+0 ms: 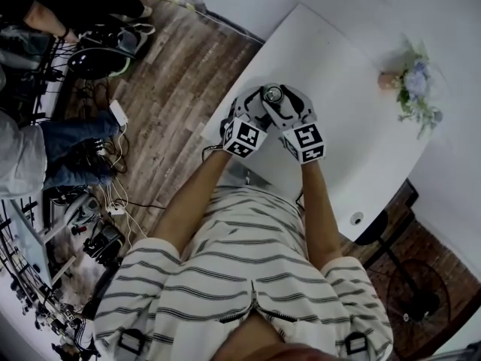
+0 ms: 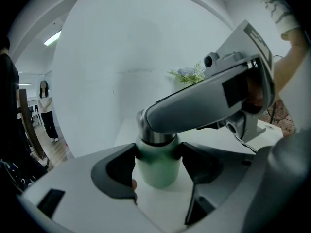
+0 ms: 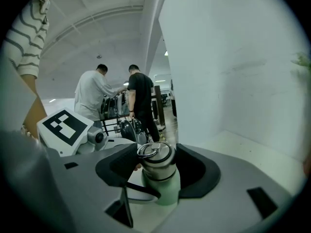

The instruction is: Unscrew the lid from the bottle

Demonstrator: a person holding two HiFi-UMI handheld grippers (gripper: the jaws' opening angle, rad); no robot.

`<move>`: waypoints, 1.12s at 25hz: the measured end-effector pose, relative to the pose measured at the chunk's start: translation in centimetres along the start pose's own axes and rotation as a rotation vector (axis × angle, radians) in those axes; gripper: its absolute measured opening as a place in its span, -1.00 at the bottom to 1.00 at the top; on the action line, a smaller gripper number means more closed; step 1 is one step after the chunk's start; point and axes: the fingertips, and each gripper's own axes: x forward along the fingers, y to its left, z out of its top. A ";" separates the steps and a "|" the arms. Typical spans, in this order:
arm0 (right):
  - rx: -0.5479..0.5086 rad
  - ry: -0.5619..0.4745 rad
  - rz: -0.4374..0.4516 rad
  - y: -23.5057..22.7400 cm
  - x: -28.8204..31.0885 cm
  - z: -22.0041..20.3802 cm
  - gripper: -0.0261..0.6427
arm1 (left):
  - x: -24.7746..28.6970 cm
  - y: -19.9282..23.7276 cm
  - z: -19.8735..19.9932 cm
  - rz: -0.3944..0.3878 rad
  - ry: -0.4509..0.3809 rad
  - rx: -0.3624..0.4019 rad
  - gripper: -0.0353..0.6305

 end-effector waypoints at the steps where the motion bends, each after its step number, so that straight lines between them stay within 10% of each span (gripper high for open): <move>1: -0.013 0.010 0.033 0.0 0.0 -0.1 -0.15 | 0.0 0.0 0.0 0.000 -0.001 0.001 0.00; 18: -0.328 0.246 0.595 1.0 -0.1 -0.3 -0.15 | 0.2 0.1 0.1 -0.005 0.005 0.006 0.00; 28: -0.429 0.328 0.726 1.6 -0.3 -0.2 -0.15 | -0.2 0.0 0.2 -0.005 0.010 0.004 0.00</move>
